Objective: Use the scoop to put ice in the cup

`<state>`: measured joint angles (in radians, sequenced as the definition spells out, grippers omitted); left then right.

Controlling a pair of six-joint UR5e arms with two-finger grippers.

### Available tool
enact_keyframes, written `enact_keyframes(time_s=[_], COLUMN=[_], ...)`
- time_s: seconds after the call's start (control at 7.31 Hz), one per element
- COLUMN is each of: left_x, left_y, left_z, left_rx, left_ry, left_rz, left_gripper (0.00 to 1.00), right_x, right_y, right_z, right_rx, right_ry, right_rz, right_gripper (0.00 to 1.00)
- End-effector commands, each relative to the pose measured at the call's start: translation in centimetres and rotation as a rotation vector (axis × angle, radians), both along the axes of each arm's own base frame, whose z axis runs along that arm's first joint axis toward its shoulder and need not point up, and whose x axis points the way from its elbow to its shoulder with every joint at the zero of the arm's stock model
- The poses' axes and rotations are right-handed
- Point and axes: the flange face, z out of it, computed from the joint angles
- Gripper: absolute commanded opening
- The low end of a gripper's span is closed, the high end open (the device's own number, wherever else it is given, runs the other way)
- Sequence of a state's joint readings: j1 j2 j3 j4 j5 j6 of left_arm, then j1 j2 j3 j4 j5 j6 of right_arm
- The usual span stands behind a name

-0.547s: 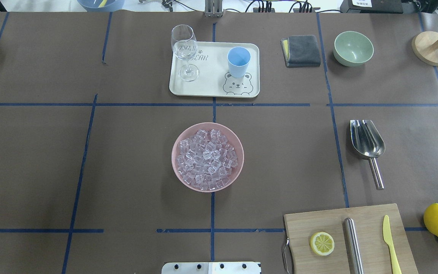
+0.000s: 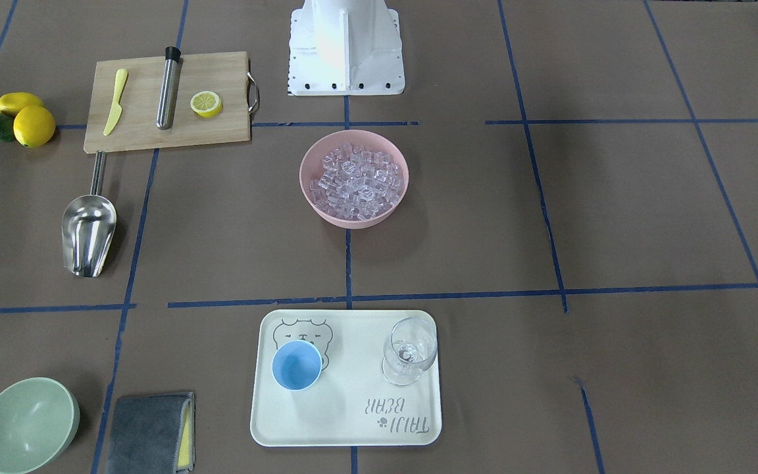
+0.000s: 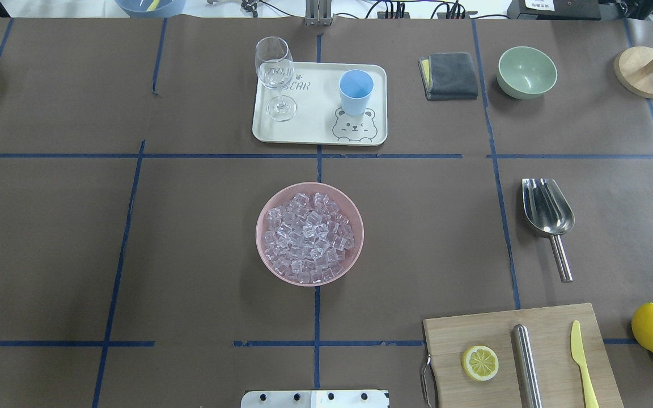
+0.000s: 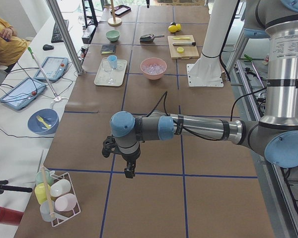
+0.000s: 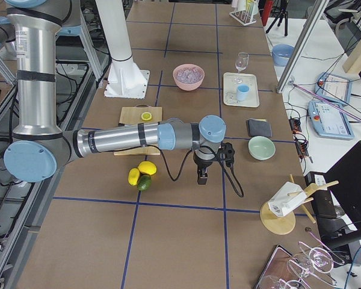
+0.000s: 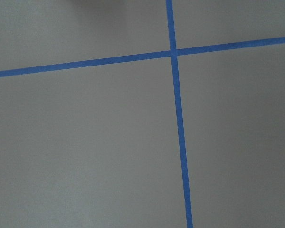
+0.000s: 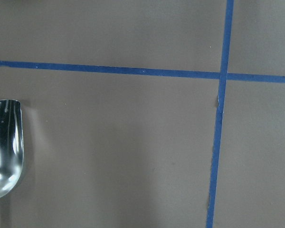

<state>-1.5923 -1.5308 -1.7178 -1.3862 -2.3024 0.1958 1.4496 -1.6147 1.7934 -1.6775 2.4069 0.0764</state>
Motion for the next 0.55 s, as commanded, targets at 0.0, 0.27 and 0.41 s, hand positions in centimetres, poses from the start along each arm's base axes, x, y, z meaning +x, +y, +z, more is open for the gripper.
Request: enact_keyframes(time_s=[0.0,0.27,0.41], left_x=[0.0,0.0,0.1], left_y=[-0.1,-0.2,-0.3], left_z=[-0.3,-0.9,-2.7], left_rx=[0.010,0.020,0.057], left_ry=[0.000,0.001,-0.003], left_rz=[0.000,-0.001,0.001], left_gripper=[1.00,1.00,1.00], right_x=[0.0,-0.1,-0.1], right_y=[-0.5,-0.7,-0.7], right_z=[-0.7,-1.1,-1.1], right_rx=[0.020,0.030,0.030], right_ry=[-0.001,-0.003,-0.003], right_rz=[-0.004,-0.005,-0.005], right_gripper=[1.00,1.00,1.00])
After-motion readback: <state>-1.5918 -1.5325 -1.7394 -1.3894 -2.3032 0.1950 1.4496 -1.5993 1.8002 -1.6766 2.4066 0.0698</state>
